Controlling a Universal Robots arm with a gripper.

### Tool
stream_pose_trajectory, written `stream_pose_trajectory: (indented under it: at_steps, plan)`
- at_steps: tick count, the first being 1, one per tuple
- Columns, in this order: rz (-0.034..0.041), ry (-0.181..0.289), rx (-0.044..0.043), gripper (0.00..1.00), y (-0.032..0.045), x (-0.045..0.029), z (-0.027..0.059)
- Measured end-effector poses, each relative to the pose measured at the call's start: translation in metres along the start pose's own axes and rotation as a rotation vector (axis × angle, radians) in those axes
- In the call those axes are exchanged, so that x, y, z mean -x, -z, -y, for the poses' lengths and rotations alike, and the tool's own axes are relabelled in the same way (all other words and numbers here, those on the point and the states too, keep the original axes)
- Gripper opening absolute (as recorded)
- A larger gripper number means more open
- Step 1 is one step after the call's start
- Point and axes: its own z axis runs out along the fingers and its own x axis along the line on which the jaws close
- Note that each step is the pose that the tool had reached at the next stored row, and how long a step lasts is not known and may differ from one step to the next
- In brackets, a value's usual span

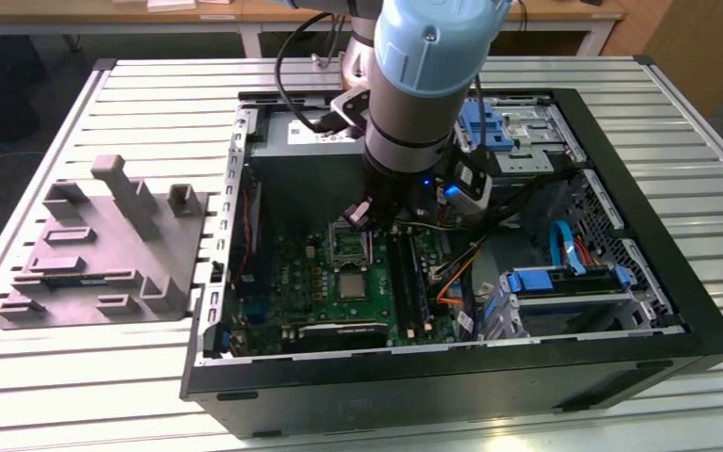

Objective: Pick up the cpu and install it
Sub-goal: 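Close the cpu cover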

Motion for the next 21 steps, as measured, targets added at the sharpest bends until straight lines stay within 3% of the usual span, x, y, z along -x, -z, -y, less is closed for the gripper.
stream_pose_trajectory:
  at_steps: [7,18,21]
  plan:
    - [-0.0093,0.049,0.0055,0.11,-0.0014,0.0013,-0.0017]
    - [-0.014,0.073,0.008,0.11,-0.0052,0.0015,-0.0018]
    - [-0.0211,0.078,0.0009,0.11,-0.0054,0.0016,-0.0018]
